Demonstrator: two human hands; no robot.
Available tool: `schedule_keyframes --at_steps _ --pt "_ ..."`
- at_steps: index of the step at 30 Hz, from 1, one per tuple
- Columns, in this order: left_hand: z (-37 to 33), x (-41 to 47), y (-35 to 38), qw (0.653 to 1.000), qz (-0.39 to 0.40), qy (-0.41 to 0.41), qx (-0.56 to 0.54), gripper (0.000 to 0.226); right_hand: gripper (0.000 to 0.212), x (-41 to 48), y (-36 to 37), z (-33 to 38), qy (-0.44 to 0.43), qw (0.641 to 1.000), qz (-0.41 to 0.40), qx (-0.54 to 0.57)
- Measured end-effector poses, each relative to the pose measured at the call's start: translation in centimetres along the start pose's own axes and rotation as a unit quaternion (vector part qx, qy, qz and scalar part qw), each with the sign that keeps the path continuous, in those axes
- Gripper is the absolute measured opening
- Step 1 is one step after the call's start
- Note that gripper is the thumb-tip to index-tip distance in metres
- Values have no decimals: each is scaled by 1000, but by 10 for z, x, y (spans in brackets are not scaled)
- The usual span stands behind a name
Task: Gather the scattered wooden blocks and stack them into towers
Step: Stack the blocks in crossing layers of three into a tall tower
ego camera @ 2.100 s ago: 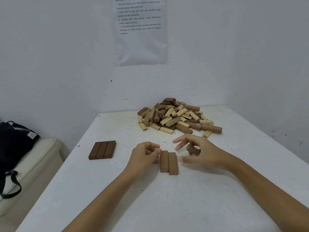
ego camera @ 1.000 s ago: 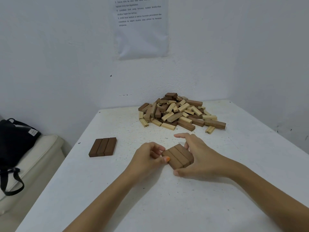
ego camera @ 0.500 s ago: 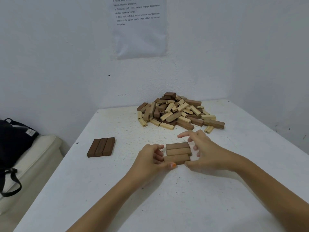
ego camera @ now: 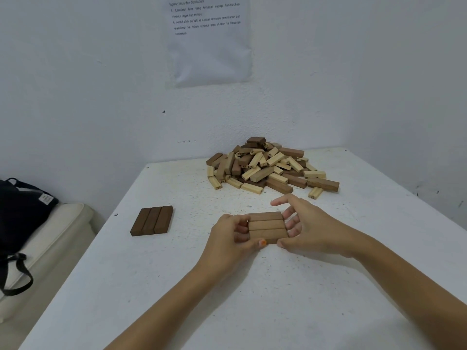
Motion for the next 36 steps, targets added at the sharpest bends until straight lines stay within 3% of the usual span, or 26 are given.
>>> schedule_keyframes --at_steps 15,19,21,25,29,36 --pt "6 3 4 999 16 -21 32 57 70 4 -1 -10 4 999 22 -26" --pt "6 8 -2 999 8 -10 41 33 47 10 -13 -15 -18 998 -11 -54" --pt "2 11 -3 996 32 32 83 34 36 13 -17 -13 -60 995 -26 -78" --pt "2 12 3 975 88 100 176 44 25 13 -9 -14 -100 990 22 -92" --pt "8 9 11 966 133 113 188 40 32 10 -4 -17 -98 987 51 -119" --pt "10 12 10 966 139 119 182 31 37 8 -6 -10 -103 984 28 -142"
Point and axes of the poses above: each hand's wrist, its own x-axis towards the middle knuckle, its own y-axis out of the palm, z = x × y, the point moved 9 cm from there along x, towards the middle knuckle, and after that the axes turned 4 degrees about -y, right-handed, at the moved point
